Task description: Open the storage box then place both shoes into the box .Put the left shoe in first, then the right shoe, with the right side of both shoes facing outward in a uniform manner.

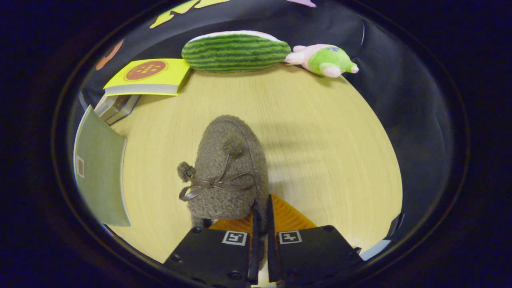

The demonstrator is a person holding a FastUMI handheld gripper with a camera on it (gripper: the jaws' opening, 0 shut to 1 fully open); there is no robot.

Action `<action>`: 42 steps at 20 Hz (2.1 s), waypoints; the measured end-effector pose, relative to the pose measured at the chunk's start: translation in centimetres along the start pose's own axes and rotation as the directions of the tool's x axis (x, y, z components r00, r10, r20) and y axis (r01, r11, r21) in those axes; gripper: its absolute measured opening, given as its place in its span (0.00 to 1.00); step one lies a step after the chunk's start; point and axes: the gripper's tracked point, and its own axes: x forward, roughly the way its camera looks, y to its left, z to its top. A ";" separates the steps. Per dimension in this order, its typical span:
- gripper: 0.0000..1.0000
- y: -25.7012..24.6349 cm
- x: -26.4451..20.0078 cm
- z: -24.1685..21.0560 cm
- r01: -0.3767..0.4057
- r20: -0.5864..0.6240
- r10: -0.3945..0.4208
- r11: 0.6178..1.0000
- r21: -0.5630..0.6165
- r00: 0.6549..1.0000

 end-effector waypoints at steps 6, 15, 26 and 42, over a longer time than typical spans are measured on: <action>0.08 1.0 -1.1 -0.6 -0.058 -0.009 0.059 0.993 0.100 0.998; 0.08 1.7 -8.6 0.3 -0.094 0.045 0.088 0.987 0.129 0.995; 0.08 11.4 -22.8 1.4 -0.157 0.155 0.151 0.987 0.027 0.976; 0.08 31.2 -26.3 2.9 -0.225 0.252 0.222 0.974 -0.017 0.942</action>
